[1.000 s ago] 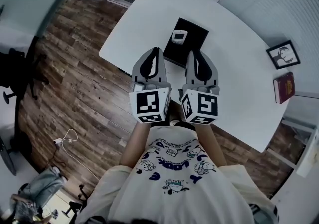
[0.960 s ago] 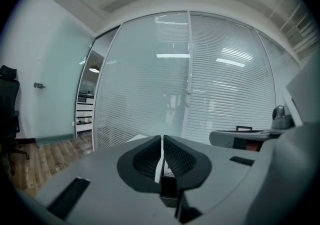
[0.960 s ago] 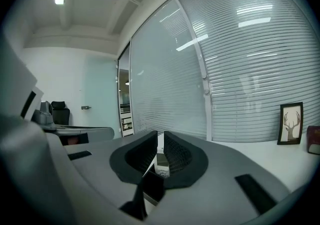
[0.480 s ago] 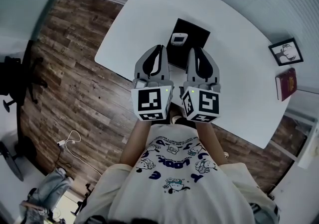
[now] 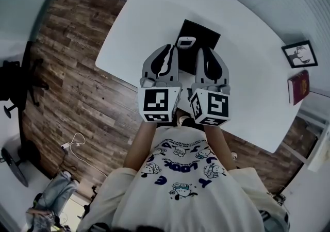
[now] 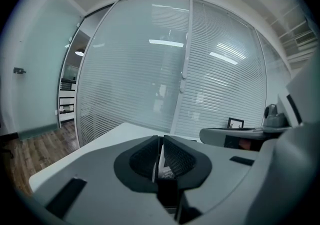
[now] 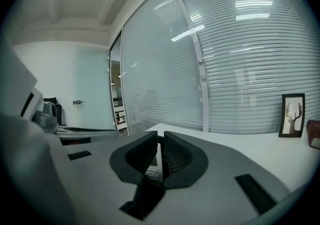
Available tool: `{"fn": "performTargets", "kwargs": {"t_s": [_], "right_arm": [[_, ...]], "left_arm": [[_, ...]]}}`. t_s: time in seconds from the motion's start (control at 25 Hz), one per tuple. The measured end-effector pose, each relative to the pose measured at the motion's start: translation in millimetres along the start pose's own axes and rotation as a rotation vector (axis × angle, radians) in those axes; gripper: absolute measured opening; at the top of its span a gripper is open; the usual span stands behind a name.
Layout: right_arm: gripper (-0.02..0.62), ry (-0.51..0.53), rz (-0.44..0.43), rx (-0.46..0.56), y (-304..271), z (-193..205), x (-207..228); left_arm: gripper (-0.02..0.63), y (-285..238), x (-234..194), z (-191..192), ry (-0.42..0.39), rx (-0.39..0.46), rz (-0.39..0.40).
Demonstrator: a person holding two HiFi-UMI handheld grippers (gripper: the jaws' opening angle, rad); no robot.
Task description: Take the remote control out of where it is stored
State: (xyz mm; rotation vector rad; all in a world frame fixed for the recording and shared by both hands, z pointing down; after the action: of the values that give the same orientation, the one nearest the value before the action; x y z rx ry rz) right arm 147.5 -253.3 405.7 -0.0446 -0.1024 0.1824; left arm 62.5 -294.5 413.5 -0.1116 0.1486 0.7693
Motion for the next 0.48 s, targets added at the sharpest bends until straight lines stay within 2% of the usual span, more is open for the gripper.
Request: {"fn": "performTargets", "kwargs": {"t_s": [0.16,0.48], "right_arm": [[0.058,-0.006,0.005,-0.013,-5.5,6.7,2.0],[0.058,-0.014,0.024,-0.037,-15.3,16.0,10.0]], "left_arm": [[0.033,-8.2,1.7,7.3,0.003,-0.013,0.037],[0.125,-23.0,2.6,20.5,0.005,-0.053,0.107]]}}
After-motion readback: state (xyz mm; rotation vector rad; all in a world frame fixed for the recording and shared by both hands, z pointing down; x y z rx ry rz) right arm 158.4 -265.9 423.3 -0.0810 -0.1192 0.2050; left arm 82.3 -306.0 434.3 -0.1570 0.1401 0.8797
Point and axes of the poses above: the fingertips, and each gripper's own axes: y backward along the fingers, x to its right, z out of its underside, the point moved 1 cm from there along y, backward along the fingers, and after that the axes turned 15 degrees about x, right-handed, at the moved point
